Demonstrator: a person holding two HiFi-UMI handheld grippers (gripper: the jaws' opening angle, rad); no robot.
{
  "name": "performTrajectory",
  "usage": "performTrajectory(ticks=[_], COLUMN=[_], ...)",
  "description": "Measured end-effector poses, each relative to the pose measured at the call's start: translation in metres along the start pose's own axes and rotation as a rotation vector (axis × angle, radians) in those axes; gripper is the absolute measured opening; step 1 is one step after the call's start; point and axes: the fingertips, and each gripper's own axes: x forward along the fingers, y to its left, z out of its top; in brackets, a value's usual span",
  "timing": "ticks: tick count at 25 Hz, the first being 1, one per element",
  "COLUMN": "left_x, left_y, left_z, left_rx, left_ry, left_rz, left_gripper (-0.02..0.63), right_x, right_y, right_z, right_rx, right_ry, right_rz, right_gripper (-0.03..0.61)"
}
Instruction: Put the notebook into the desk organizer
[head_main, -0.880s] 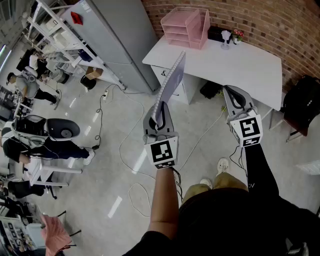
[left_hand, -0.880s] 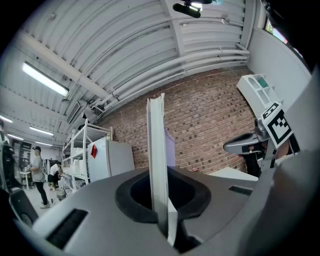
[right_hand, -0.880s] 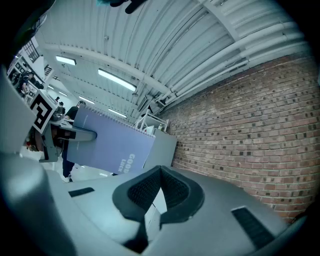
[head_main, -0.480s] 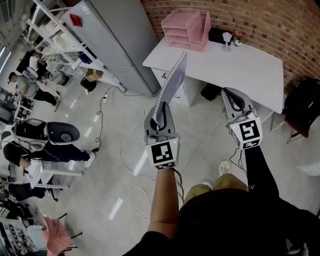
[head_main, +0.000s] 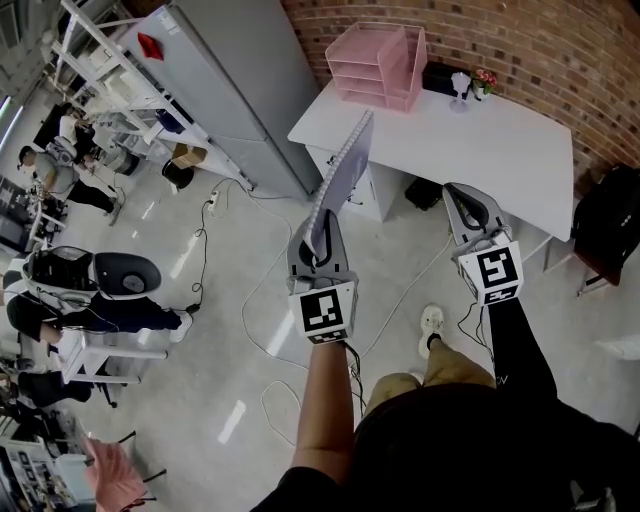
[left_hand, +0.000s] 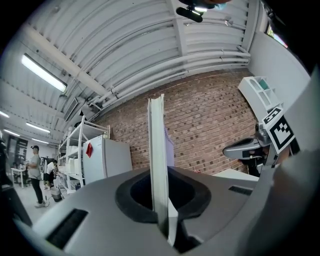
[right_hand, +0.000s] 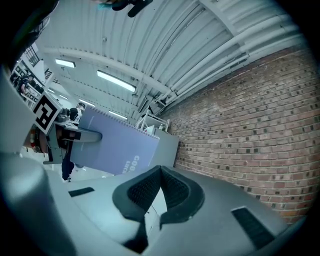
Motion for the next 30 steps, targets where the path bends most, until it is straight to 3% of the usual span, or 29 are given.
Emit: performTrajectory(ticks=[30], left_x=[0.228], left_y=[0.003], left_z=[-0.027], left_rx=[-0.016], left_ry=[-0.005], left_rz=[-0.009], left_gripper=[0.038], right_x=[0.194], right_y=[-0.119], right_z=[-0.049], right_rx=[0.026], right_ry=[-0.037], right_rz=[0.051], right_gripper=[0.02])
